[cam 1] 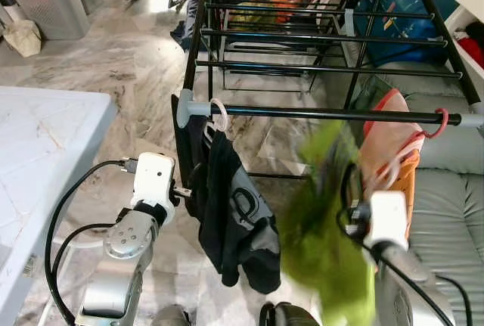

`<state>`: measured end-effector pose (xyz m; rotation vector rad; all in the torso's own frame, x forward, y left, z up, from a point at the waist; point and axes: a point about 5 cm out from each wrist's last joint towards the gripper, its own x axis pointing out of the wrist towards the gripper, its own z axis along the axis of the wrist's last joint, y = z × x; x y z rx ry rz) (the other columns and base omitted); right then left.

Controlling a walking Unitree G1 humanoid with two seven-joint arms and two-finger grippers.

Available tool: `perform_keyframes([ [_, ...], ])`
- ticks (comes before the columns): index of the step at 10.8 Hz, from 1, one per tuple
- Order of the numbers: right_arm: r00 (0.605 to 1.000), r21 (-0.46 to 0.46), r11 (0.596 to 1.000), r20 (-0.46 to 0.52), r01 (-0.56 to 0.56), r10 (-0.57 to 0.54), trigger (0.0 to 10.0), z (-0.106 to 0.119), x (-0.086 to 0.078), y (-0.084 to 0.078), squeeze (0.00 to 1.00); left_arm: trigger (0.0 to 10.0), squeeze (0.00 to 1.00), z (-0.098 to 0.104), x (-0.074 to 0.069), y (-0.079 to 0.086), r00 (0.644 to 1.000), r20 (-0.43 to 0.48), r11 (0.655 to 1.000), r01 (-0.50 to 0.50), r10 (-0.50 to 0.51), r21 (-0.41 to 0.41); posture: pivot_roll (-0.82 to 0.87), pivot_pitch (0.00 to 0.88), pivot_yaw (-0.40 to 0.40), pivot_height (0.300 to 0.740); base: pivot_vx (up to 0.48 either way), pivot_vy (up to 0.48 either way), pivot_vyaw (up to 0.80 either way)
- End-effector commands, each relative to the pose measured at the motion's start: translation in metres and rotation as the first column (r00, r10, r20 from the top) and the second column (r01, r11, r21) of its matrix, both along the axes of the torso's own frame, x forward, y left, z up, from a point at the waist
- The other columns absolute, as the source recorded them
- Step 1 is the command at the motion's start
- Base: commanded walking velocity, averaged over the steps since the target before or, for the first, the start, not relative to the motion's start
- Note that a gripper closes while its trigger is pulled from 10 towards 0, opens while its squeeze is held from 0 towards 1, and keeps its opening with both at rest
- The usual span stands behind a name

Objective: Hang hanger

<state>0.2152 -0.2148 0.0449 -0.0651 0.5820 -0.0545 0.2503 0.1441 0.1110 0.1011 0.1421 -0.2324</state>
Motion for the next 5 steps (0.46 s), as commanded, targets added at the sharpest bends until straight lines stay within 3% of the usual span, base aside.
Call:
perform_keyframes([
  [1, 1.000, -0.011, 1.000, 0.015, -0.013, 0.013, 10.0, 0.005, 0.004, 0.000, 0.00, 10.0, 0.00, -0.002, -0.001, -0.001, 1.000, -0.005, 1.000, 0.009, -0.009, 0.005, -0.01, 0.077, -0.028, 0.740, 0.000, 0.000, 0.00],
  [5, 0.999, -0.023, 0.999, 0.022, -0.022, 0.023, 10.0, 0.010, 0.014, 0.003, 0.00, 10.0, 0.00, -0.003, -0.001, -0.001, 1.000, -0.009, 1.000, 0.012, -0.012, 0.015, 0.00, 0.071, -0.032, 0.740, -0.321, 0.000, 0.00],
])
